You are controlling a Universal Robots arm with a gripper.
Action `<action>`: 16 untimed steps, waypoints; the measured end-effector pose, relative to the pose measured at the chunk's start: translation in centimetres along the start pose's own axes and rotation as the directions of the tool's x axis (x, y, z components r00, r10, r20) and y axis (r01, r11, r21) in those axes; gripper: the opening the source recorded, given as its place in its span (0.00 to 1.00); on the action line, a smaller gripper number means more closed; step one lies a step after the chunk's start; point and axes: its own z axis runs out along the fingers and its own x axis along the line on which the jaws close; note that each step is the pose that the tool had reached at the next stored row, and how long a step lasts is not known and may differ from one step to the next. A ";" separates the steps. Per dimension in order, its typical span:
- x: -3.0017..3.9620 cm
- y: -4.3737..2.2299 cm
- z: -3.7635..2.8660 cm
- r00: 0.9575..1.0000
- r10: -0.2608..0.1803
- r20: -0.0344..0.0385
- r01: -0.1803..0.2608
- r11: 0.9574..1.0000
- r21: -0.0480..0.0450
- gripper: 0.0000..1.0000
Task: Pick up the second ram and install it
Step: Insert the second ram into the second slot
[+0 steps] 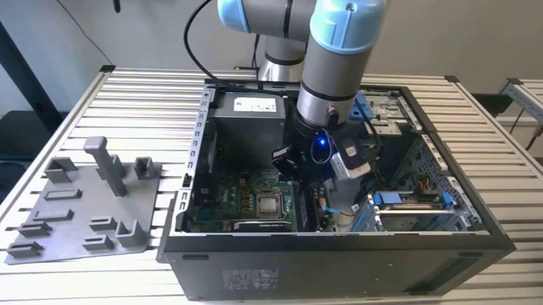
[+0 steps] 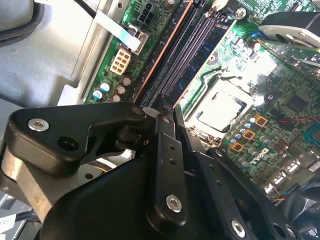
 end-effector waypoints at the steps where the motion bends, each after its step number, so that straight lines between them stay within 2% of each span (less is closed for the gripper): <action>1: 0.00 -0.01 -0.04 1.000 0.000 0.000 0.000 1.000 0.002 0.14; 4: 0.01 -0.01 -0.07 1.000 0.000 0.000 0.000 1.000 0.008 0.14; 6: 0.01 -0.04 -0.08 1.000 -0.001 0.001 0.001 1.000 0.009 0.14; 8: 0.02 -0.05 -0.06 1.000 -0.004 0.005 0.004 1.000 0.009 0.14; 12: 0.06 -0.18 0.05 1.000 -0.008 0.019 0.008 1.000 0.009 0.14; 16: 0.07 -0.24 0.24 1.000 -0.008 0.020 0.008 1.000 0.009 0.14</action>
